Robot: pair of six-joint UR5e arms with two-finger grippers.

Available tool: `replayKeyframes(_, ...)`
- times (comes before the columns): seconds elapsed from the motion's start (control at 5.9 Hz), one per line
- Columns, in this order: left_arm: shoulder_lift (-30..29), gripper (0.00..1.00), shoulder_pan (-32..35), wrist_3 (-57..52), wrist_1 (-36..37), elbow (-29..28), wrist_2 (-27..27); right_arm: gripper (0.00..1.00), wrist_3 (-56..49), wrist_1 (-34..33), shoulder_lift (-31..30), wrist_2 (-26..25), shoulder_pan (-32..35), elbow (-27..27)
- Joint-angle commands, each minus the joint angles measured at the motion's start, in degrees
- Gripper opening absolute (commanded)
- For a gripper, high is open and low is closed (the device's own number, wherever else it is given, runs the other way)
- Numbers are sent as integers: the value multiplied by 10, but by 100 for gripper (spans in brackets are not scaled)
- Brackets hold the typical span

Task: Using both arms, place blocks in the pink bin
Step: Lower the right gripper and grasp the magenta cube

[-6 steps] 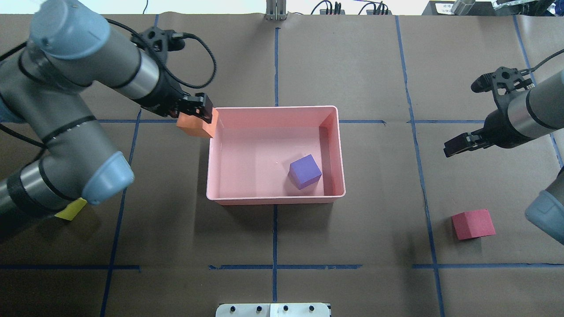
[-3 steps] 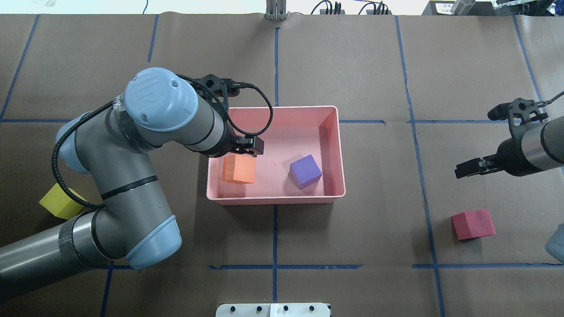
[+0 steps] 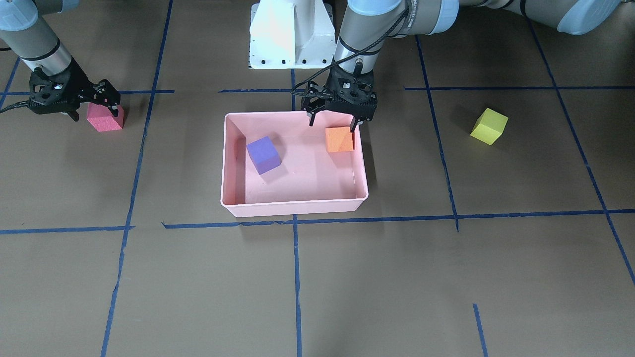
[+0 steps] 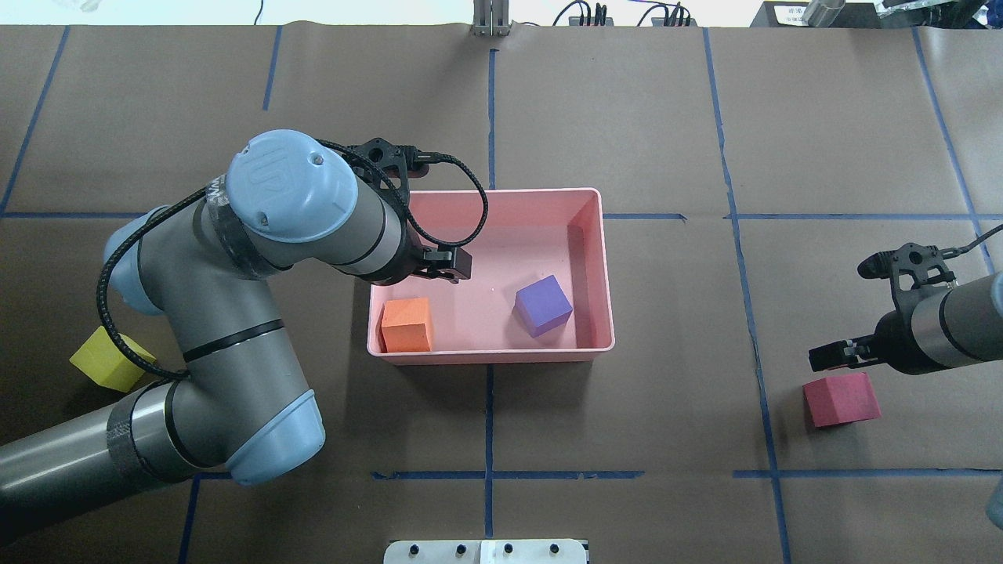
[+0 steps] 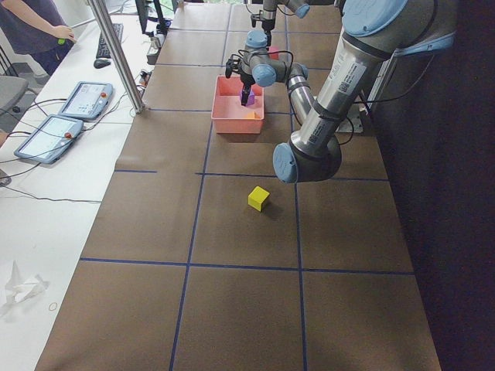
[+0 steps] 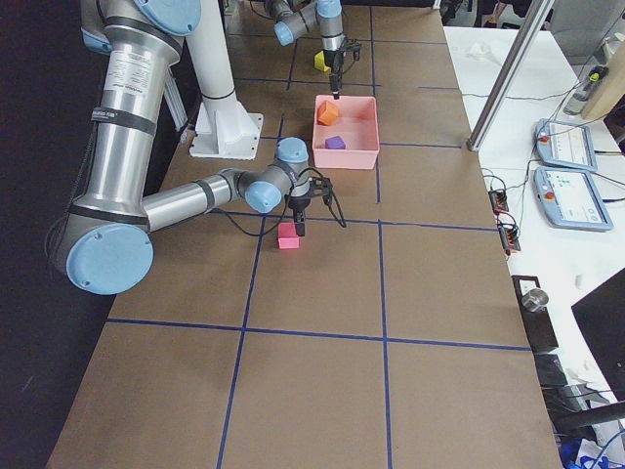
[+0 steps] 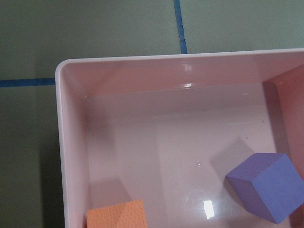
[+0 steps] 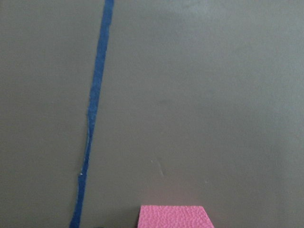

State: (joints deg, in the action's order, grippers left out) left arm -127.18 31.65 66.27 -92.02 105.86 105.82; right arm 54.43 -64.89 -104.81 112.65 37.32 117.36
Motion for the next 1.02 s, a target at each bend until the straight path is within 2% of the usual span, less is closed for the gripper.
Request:
replayKeyframes(0.0, 0, 100, 0, 0, 0, 1, 0, 100, 0, 2, -14, -1, -38, -18)
replayKeyframes(0.17, 0, 100, 0, -1, 0, 1, 0, 98, 0, 2, -13, -2, -57, -34)
replayKeyframes(0.51, 2, 100, 1, -1, 0, 1, 3, 41, 1, 1, -6, 5, -58, -29)
replayKeyframes(0.85, 8, 100, 2, -10, 1, 9, 4, 40, 18, -4, 22, 16, -45, 22)
